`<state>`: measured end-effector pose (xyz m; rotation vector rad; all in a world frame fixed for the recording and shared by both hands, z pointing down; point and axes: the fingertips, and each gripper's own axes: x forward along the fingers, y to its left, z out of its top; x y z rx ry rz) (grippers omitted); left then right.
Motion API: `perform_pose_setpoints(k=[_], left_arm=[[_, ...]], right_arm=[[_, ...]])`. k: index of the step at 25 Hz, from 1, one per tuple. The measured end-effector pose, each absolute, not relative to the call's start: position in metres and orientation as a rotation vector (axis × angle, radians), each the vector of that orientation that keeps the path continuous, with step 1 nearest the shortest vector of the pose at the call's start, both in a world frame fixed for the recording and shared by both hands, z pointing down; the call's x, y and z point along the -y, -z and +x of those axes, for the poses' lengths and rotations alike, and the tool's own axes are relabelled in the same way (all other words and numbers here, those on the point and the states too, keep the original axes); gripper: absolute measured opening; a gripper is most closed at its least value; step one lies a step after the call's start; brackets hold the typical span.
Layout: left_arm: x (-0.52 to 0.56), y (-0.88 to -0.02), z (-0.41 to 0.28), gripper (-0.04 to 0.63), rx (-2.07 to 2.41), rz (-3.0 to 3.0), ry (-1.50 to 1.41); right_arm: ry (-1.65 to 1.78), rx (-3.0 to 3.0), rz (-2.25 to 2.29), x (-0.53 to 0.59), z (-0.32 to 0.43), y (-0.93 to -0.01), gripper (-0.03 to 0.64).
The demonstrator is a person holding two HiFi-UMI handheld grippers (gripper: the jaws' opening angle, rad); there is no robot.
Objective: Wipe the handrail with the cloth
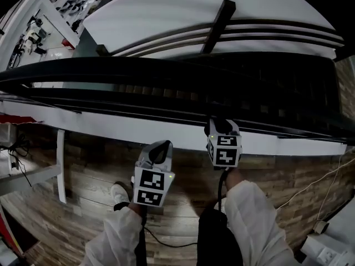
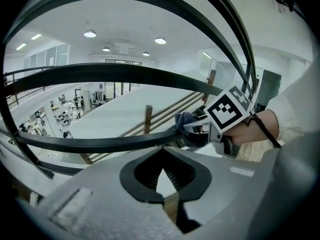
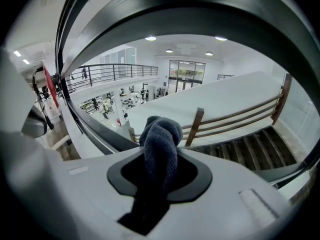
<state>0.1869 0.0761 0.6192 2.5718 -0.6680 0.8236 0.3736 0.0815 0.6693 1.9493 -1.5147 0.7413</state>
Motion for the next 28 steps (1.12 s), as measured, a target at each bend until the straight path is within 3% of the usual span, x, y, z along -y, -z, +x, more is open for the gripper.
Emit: perform_pose_setpoints(k=[28], left_arm=[[-0.226, -0.636, 0.447, 0.003, 0.42, 2.665, -0.788]], right_arm=[[-0.692, 1.352, 2.089, -0.259, 0.648, -0.652, 0.098]])
